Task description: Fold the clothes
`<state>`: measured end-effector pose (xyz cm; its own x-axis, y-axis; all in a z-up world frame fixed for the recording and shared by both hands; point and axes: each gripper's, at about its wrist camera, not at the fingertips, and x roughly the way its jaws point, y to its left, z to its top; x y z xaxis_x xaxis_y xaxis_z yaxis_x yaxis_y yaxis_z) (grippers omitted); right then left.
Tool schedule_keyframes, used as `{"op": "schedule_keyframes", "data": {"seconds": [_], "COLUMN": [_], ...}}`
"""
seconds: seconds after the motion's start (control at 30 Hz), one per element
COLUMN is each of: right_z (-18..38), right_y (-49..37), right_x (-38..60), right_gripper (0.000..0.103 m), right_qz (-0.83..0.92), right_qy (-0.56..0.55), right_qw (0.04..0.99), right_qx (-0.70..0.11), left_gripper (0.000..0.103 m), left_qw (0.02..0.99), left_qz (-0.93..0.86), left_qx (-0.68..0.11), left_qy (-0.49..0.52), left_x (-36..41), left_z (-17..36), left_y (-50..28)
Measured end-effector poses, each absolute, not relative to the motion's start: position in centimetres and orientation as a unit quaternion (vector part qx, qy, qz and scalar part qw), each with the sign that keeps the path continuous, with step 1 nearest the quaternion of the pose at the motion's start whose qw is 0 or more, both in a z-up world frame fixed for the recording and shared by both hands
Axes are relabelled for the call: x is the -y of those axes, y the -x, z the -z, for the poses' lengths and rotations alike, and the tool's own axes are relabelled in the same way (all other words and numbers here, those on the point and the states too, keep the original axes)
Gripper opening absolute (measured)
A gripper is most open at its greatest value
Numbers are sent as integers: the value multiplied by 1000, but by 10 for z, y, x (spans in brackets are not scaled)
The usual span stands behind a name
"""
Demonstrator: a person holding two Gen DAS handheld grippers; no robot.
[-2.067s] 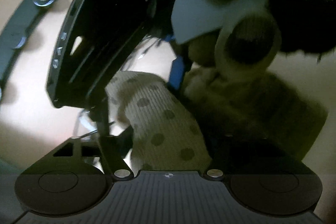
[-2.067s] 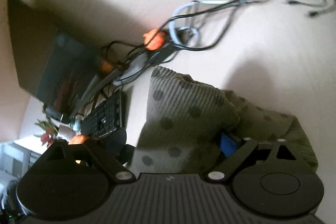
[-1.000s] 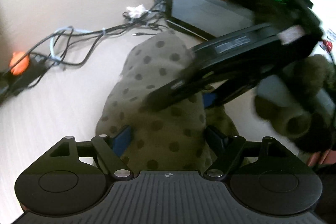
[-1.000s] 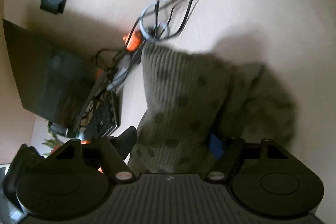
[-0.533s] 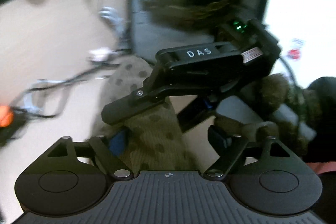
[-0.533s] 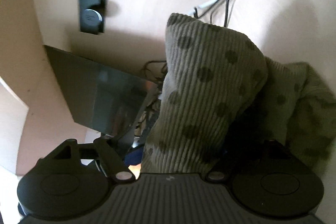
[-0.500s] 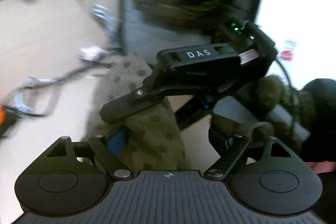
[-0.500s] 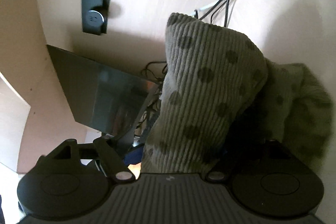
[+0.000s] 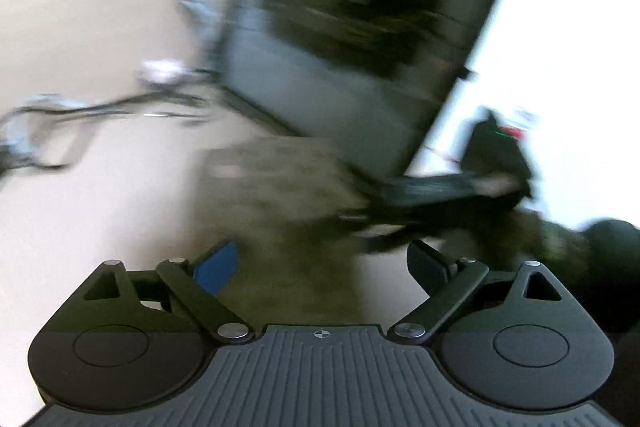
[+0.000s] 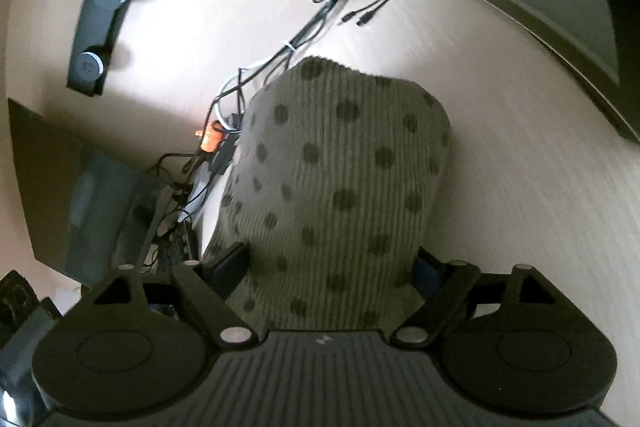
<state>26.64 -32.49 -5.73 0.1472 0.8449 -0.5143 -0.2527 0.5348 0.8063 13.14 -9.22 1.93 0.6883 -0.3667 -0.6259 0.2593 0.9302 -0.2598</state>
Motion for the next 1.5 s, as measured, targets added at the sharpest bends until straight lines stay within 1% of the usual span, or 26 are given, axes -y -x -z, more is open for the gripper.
{"op": "schedule_keyframes", "data": {"seconds": [0.07, 0.1, 0.17, 0.2, 0.23, 0.27, 0.3, 0.37, 0.47, 0.5, 0.57, 0.63, 0.73, 0.83, 0.9, 0.97, 1.03, 1.17, 1.23, 1.33, 1.43, 1.5], "right_z": [58, 60, 62, 62, 63, 63, 65, 69, 78, 79, 72, 58, 30, 2, -12, -16, -10, 5, 12, 15, 3, -8], "right_y": [-260, -261, -266, -269, -272, -276, -279, -284, -285, -281, -273, -269, -264, -260, -258, -261, -263, -254, -252, -259, -254, -244], "right_x": [325, 322, 314, 309, 303, 298, 293, 286, 269, 265, 265, 271, 281, 281, 272, 267, 259, 239, 239, 243, 240, 232], "right_gripper": [93, 93, 94, 94, 94, 94, 94, 94, 93, 90, 90, 90, 94, 97, 100, 101, 101, 103, 103, 103, 103, 103], "right_qz": [-387, -389, -402, -412, -423, -436, -450, -453, -420, -409, -409, -403, -399, -407, -408, -399, -388, -342, -339, -344, -357, -386], "right_qy": [-286, -292, -318, -340, -362, -384, -406, -408, -332, -297, -262, -229, -187, -160, -123, -87, -49, 68, 83, 59, 64, 78], "right_qw": [709, 706, 687, 671, 654, 635, 616, 611, 655, 674, 695, 724, 765, 793, 815, 831, 839, 864, 865, 856, 856, 851], "right_qx": [-516, -515, -515, -514, -512, -508, -503, -505, -534, -538, -530, -510, -471, -426, -394, -378, -379, -363, -361, -382, -370, -347], "left_gripper": [96, 96, 96, 95, 94, 94, 94, 94, 94, 94, 94, 94, 95, 96, 96, 96, 96, 96, 96, 96, 96, 96], "left_qw": [919, 914, 895, 882, 876, 877, 883, 889, 888, 889, 893, 901, 920, 934, 935, 935, 923, 923, 919, 914, 907, 902], "left_qz": [113, 94, 89, 96, 109, 119, 124, 131, 122, 117, 118, 121, 102, 57, 39, 48, 75, 141, 169, 172, 182, 200], "left_qx": [-370, -384, -410, -415, -408, -395, -383, -378, -394, -401, -402, -389, -355, -335, -333, -322, -335, -323, -330, -344, -355, -358], "left_qy": [75, 92, 153, 199, 233, 246, 239, 223, 203, 190, 166, 147, 130, 110, 116, 143, 175, 152, 137, 128, 138, 133], "left_x": [74, 65, 49, 42, 38, 39, 41, 43, 47, 49, 52, 54, 51, 47, 46, 43, 46, 64, 72, 80, 86, 94], "left_z": [-5, 10, 36, 44, 45, 41, 35, 28, 29, 28, 23, 13, -2, -6, 1, 13, 24, 17, 15, 24, 30, 31], "left_y": [-134, -137, -144, -144, -141, -136, -132, -128, -121, -117, -106, -90, -78, -87, -99, -113, -122, -102, -88, -85, -86, -85]}}
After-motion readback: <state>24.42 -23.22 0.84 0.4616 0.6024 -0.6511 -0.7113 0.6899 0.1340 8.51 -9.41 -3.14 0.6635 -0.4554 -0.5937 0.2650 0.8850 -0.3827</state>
